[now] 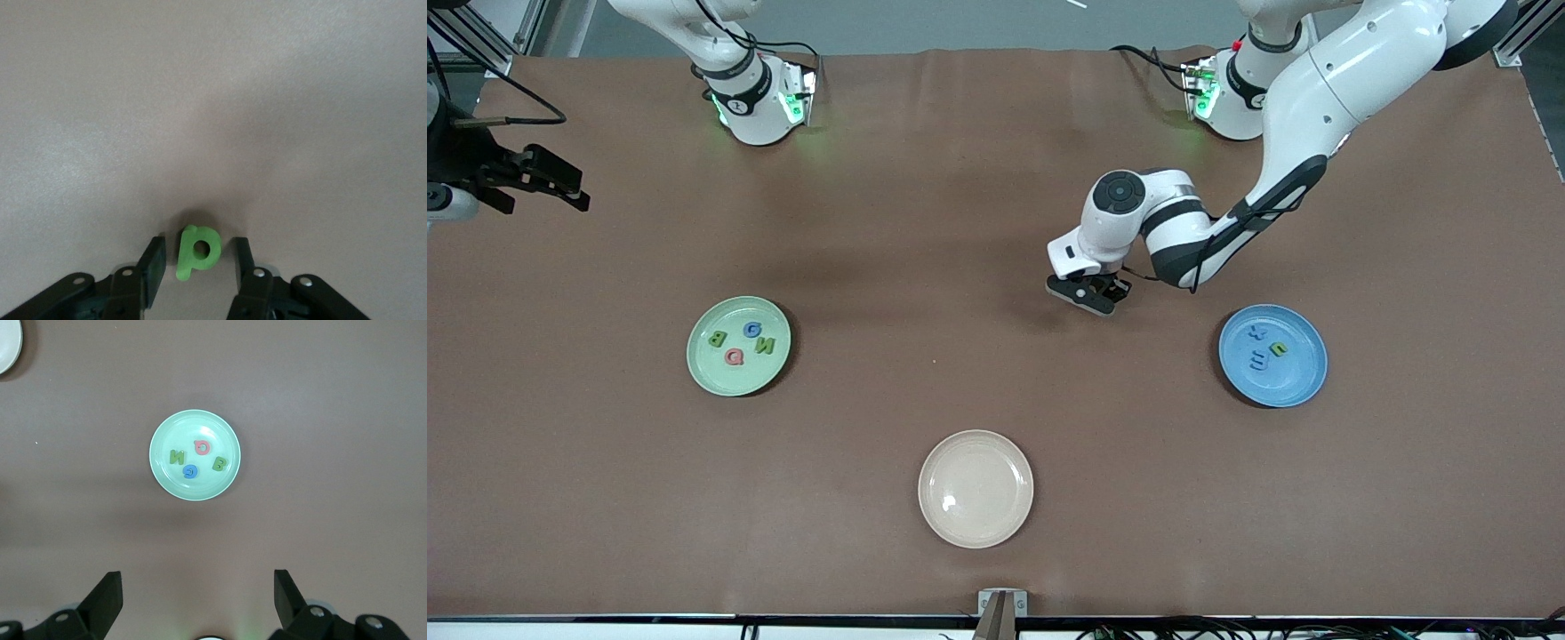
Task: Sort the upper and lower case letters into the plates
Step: 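Lower the left gripper and grasp the green p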
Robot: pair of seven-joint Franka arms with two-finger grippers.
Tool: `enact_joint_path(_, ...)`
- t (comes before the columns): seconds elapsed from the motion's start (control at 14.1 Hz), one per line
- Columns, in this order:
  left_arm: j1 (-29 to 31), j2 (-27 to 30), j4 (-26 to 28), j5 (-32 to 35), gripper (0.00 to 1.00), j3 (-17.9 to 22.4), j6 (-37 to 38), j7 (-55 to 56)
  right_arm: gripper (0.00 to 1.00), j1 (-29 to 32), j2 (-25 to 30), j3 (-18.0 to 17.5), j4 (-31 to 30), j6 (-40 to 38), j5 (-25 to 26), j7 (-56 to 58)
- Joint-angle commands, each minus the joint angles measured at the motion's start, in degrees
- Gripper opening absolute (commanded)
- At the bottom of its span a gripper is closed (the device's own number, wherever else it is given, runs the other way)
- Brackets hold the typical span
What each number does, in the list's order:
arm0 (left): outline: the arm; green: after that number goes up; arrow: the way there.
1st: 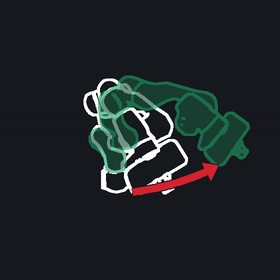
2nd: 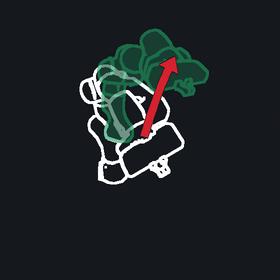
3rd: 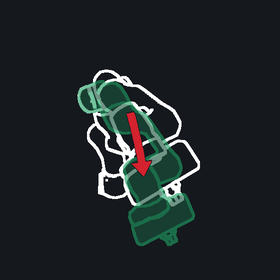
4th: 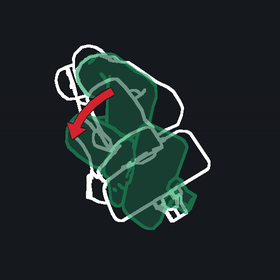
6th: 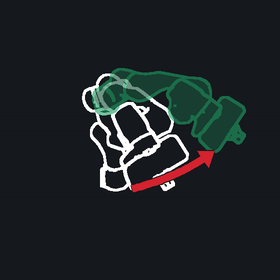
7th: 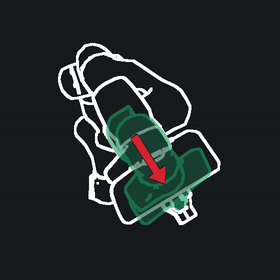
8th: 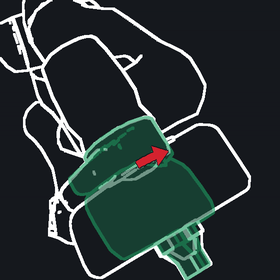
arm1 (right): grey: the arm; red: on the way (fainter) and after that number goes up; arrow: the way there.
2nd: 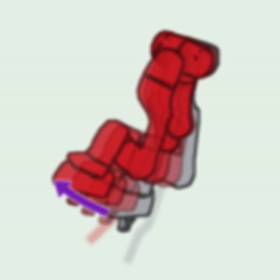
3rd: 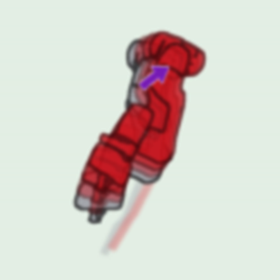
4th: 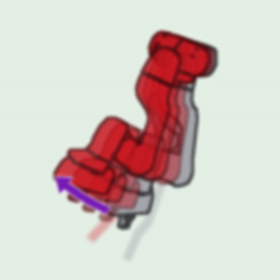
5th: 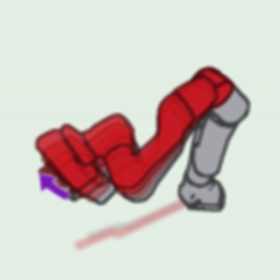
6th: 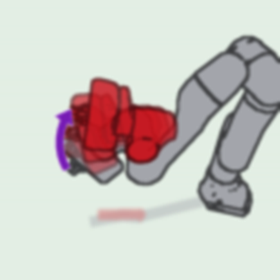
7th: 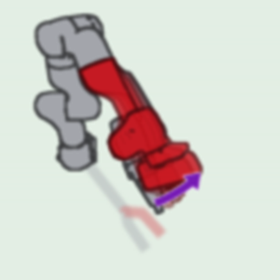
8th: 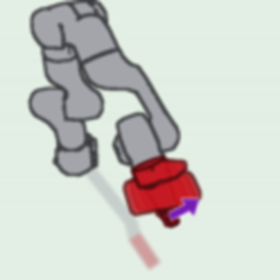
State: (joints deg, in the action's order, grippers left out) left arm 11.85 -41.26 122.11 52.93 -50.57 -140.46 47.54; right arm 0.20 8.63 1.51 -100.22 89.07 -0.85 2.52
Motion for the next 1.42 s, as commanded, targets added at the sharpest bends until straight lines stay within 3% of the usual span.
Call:
enact_joint_path(0.0,-0.5,-0.6,-0.6,1.6,0.46,0.6,-1.3,1.4,1.00,0.0,1.8,0.1,-1.9,1.1,0.6,0.1)
enact_joint_path(0.35,-0.9,-0.7,-0.4,2.0,0.33,1.0,-2.1,1.4,1.00,0.1,1.7,0.1,-2.0,1.0,0.8,0.0)
enact_joint_path(0.57,-0.8,-0.7,-0.3,1.9,0.30,1.1,-2.1,1.9,1.00,0.0,1.7,0.1,-2.0,1.0,0.8,0.0)
enact_joint_path(0.78,-0.9,-0.6,-0.2,1.9,0.17,1.4,-2.1,2.6,1.00,0.1,1.6,0.1,-2.0,0.9,0.8,0.0)
enact_joint_path(1.14,0.7,0.9,-0.3,1.9,0.16,0.9,-1.9,3.2,1.00,0.3,1.6,0.0,-2.1,1.0,0.8,0.1)
enact_joint_path(1.21,1.7,2.6,-0.3,1.0,0.15,0.4,-1.6,2.7,1.00,0.4,1.6,0.0,-2.1,1.0,0.9,0.2)
enact_joint_path(1.35,7.6,2.7,-0.1,0.9,0.15,-4.6,-1.2,2.3,1.00,0.9,1.6,0.0,-2.1,1.1,0.9,0.4)
